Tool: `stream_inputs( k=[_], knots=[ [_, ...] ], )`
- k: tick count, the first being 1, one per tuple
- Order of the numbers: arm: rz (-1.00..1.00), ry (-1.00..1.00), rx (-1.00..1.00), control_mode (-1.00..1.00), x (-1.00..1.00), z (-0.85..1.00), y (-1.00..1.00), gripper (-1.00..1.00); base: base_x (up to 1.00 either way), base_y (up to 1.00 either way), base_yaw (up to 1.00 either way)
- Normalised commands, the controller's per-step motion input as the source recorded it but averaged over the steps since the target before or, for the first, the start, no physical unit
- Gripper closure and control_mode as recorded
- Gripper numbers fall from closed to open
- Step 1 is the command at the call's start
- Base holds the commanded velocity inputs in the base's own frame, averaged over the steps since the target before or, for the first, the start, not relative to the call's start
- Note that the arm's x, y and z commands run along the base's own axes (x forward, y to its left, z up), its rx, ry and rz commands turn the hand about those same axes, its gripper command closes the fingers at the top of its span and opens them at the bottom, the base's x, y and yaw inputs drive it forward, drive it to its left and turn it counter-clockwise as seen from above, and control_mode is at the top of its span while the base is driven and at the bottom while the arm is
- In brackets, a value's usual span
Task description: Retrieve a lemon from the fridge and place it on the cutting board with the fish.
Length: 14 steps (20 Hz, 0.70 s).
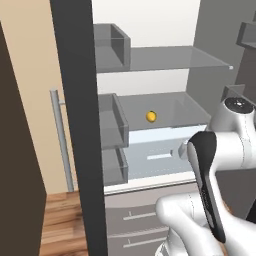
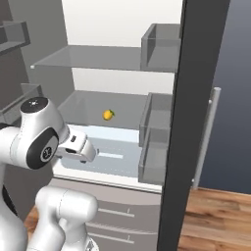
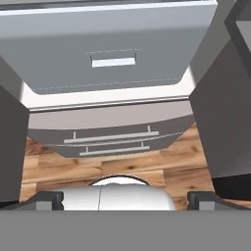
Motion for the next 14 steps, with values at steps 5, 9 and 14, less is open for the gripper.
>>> stream_inputs(
  k=[5, 9, 14],
  knots=[
    [0.0, 0.0, 0.0, 1.0, 0.0, 0.0, 0.0, -1.0, 0.26, -0.26, 0.0],
    [0.0, 0.0, 0.0, 1.0, 0.0, 0.0, 0.0, -1.0, 0.4, -0.36, 0.0],
    [0.0, 0.0, 0.0, 1.0, 0.0, 0.0, 0.0, -1.0, 0.37, -0.01, 0.0]
  ],
)
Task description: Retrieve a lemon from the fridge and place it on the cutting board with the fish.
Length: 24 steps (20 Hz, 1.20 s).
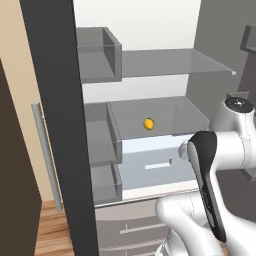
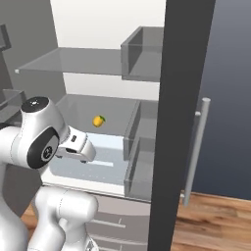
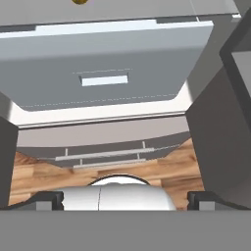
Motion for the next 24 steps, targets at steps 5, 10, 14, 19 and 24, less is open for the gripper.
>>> stream_inputs(
  k=[5, 10, 14, 19, 24],
  knots=[
    [0.0, 0.0, 0.0, 1.0, 0.0, 0.0, 0.0, -1.0, 0.33, 0.05, 0.0],
    [0.0, 0.0, 0.0, 1.0, 0.0, 0.0, 0.0, -1.0, 0.49, 0.04, 0.0],
    [0.0, 0.0, 0.0, 1.0, 0.0, 0.0, 0.0, -1.0, 0.5, 0.02, 0.0],
    [0.0, 0.0, 0.0, 1.0, 0.0, 0.0, 0.0, -1.0, 0.61, 0.04, 0.0],
    [0.0, 0.0, 0.0, 1.0, 0.0, 0.0, 0.0, -1.0, 0.51, 0.06, 0.0]
  ],
)
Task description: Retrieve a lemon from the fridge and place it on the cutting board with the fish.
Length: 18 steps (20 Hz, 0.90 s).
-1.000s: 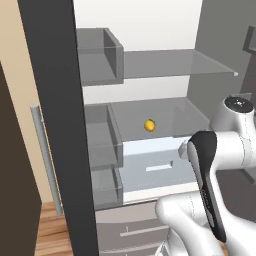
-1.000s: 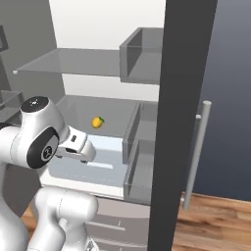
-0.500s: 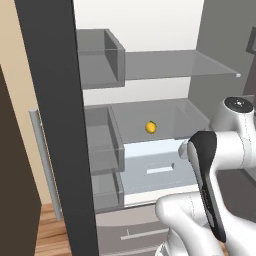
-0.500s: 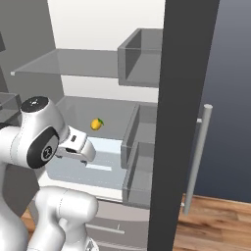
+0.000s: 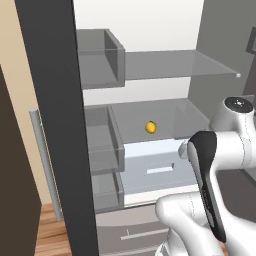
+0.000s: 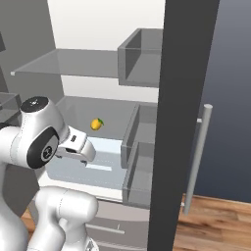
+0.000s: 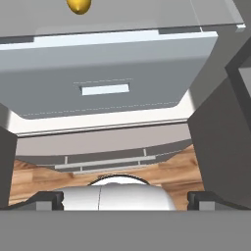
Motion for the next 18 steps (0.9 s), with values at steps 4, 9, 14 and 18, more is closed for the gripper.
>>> stream_inputs(
  k=[4, 9, 14, 18],
  knots=[
    [0.0, 0.0, 0.0, 1.0, 0.0, 0.0, 0.0, -1.0, 0.16, 0.0, 0.0],
    [0.0, 0.0, 0.0, -1.0, 0.0, 0.0, 0.0, -1.0, 0.01, 0.0, 0.0],
    [0.01, -0.24, 0.0, -1.0, 0.31, -0.01, 0.02, -1.0, 0.0, 0.0, 0.0],
    [0.0, -0.24, 0.0, -1.0, 0.13, 0.06, 0.07, -1.0, 0.0, 0.0, 0.0]
  ],
)
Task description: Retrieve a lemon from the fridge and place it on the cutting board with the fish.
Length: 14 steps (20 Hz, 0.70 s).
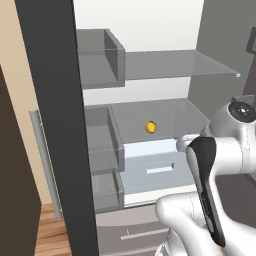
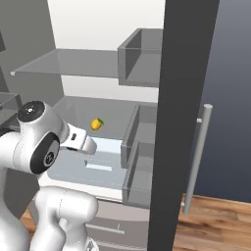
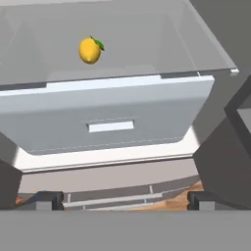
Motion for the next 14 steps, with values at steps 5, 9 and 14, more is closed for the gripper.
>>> stream_inputs(
  k=[5, 9, 14],
  knots=[
    [0.0, -0.04, -0.06, -1.0, 0.36, 0.42, 0.21, -1.0, 0.0, 0.0, 0.0],
    [0.0, -0.01, -0.02, -1.0, 0.29, 0.37, 0.21, -1.0, 0.0, 0.0, 0.0],
    [0.0, -0.03, 0.0, -1.0, 0.39, 0.0, 0.03, -1.0, 0.0, 0.0, 0.0]
  ],
)
